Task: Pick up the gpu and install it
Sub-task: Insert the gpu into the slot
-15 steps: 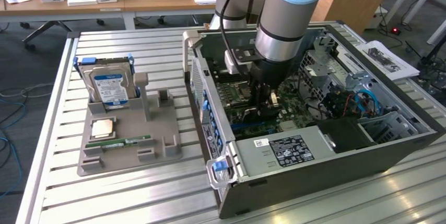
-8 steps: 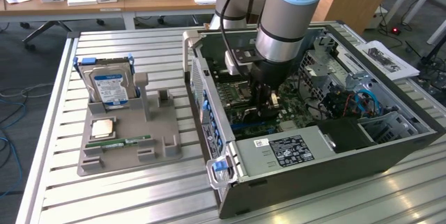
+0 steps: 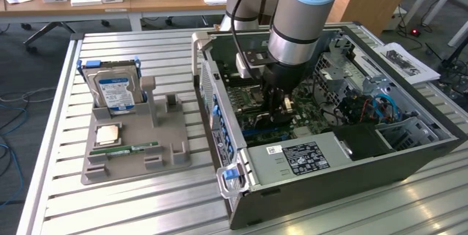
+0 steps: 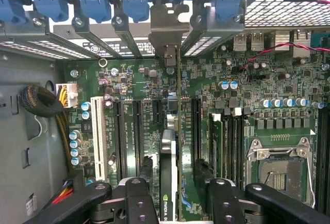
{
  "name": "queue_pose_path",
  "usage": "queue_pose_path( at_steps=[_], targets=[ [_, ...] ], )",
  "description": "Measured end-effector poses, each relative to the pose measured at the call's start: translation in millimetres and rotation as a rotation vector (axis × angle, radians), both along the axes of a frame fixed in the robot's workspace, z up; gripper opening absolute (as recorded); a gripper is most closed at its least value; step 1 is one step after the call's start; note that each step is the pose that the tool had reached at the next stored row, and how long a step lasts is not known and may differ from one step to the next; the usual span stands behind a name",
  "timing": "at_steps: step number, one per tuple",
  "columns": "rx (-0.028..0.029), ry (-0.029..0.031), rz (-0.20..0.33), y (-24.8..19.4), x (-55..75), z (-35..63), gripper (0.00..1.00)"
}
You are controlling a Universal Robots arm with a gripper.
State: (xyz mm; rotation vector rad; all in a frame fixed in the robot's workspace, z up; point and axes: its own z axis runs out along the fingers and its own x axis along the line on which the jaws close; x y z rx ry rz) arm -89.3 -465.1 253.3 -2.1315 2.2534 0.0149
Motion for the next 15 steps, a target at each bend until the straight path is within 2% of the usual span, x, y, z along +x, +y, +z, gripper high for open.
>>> queue_pose_path(
  at_steps=[5, 6, 14, 15],
  targets=[
    [0.0000, 0.0000, 0.000, 0.0, 0.0, 0.0, 0.45],
    [0.0000, 0.0000, 0.000, 0.0, 0.0, 0.0, 0.38],
    [0.0000, 0.0000, 0.000, 0.0, 0.0, 0.0, 0.36],
    [0.0000, -0.0001, 0.000, 0.0, 0.0, 0.0, 0.29]
  ],
)
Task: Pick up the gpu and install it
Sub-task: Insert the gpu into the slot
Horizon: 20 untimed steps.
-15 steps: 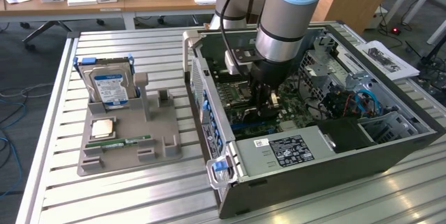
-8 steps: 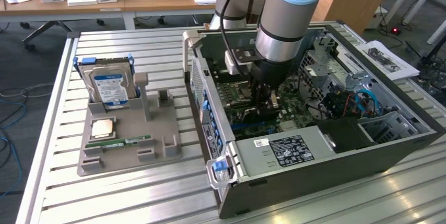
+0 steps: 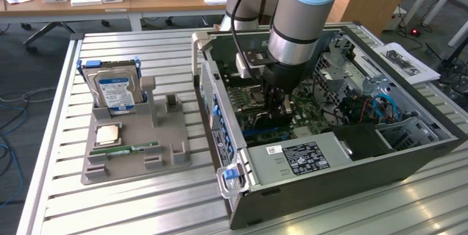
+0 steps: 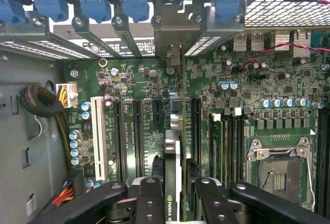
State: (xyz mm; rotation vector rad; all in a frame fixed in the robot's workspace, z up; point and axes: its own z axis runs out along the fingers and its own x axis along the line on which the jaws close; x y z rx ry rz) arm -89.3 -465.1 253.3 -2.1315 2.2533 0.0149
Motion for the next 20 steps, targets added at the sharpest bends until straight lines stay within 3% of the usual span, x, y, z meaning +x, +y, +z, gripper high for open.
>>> queue_pose_path(
  at_steps=[20],
  targets=[
    [0.0000, -0.0001, 0.001, 0.0, -0.1, 0.0, 0.26]
  ],
)
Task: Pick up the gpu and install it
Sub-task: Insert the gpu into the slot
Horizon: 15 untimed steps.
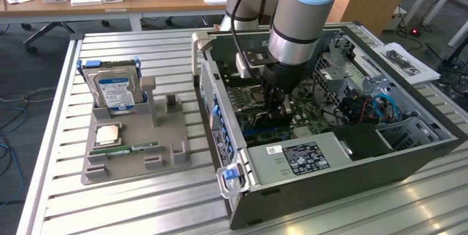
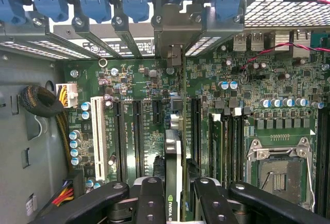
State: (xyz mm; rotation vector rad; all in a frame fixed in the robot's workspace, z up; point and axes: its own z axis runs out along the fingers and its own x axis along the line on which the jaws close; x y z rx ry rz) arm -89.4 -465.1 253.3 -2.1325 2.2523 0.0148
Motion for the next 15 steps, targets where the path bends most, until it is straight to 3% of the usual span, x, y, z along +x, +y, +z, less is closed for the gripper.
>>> queue_pose_path(
  at_steps=[15],
  targets=[
    [-0.0001, 0.0001, 0.002, 0.0, -1.9, -1.6, 0.26]
  ],
)
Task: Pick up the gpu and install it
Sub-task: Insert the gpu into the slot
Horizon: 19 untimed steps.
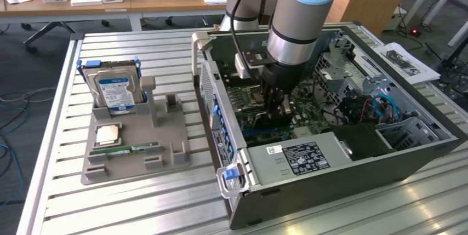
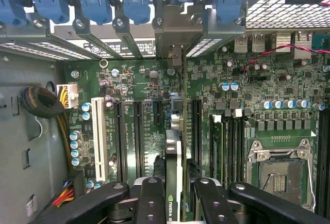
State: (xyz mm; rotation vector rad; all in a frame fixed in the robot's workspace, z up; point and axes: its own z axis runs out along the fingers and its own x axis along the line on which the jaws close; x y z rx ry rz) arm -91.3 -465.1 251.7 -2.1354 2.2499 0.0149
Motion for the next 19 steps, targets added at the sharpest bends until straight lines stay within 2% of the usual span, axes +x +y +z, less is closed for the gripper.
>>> queue_pose_path(
  at_steps=[19],
  targets=[
    [0.0002, -0.0002, 0.000, 0.0, -0.9, -2.4, 0.26]
  ],
)
